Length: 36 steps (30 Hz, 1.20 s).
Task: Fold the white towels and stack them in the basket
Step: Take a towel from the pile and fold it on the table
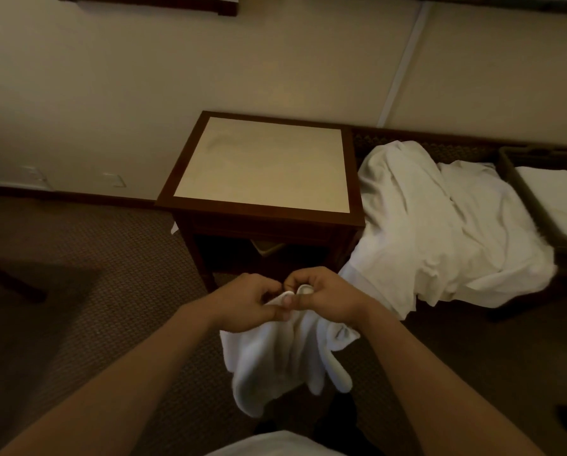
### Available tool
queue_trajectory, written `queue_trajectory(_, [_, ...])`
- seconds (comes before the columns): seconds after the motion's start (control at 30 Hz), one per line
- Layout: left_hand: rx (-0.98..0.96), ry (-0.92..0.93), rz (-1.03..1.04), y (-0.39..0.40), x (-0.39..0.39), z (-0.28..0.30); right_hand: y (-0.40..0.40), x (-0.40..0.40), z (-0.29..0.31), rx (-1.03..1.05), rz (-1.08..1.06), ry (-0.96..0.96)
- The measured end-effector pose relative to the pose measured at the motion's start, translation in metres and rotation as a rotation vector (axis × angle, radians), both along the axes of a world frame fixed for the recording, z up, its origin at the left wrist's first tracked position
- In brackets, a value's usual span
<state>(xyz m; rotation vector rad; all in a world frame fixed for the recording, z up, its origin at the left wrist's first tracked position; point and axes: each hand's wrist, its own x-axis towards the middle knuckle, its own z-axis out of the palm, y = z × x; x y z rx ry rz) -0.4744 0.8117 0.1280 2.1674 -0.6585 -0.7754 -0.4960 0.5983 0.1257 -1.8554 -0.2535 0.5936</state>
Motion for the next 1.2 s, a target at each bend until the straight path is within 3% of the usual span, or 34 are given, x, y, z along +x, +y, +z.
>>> queue_trajectory(0.17, [0.036, -0.179, 0.095, 0.001, 0.002, -0.007, -0.003, 0.003, 0.002, 0.095, -0.213, 0.027])
queue_trajectory(0.3, [-0.244, 0.087, 0.273, 0.008, -0.007, -0.007, -0.015, 0.007, 0.012, 0.171, -0.413, 0.273])
queue_trajectory(0.33, [-0.29, 0.076, 0.273, 0.005, -0.009, -0.006, -0.014, 0.007, 0.014, 0.236, -0.425, 0.31])
queue_trajectory(0.47, [-0.384, 0.12, 0.34, -0.018, -0.013, -0.003, -0.001, 0.012, 0.022, 0.618, -0.436, 0.392])
queue_trajectory(0.57, [-0.351, 0.176, 0.306, -0.026, -0.007, 0.001, -0.004, 0.018, 0.025, 0.762, -0.399, 0.366])
queue_trajectory(0.8, [-0.211, 0.196, 0.157, -0.023, 0.01, 0.004, -0.009, 0.012, 0.019, 0.701, -0.293, 0.335])
queue_trajectory(0.87, [-0.166, 0.19, 0.188, -0.016, 0.013, 0.001, -0.015, 0.008, 0.015, 0.405, -0.302, 0.254])
queue_trajectory(0.93, [-0.183, 0.18, 0.227, -0.006, 0.013, -0.004, -0.024, 0.003, 0.008, -0.042, -0.178, 0.127])
queue_trajectory(1.0, [-0.23, 0.196, 0.295, 0.002, 0.014, -0.006, -0.032, -0.005, -0.007, -0.247, -0.135, 0.104])
queue_trajectory(1.1, [-0.22, 0.179, 0.359, 0.007, 0.015, -0.01, -0.035, -0.014, -0.025, 0.045, -0.416, 0.176])
queue_trajectory(1.2, [0.089, 0.091, 0.309, 0.011, 0.016, -0.014, -0.028, -0.009, -0.028, 0.222, -0.684, 0.213])
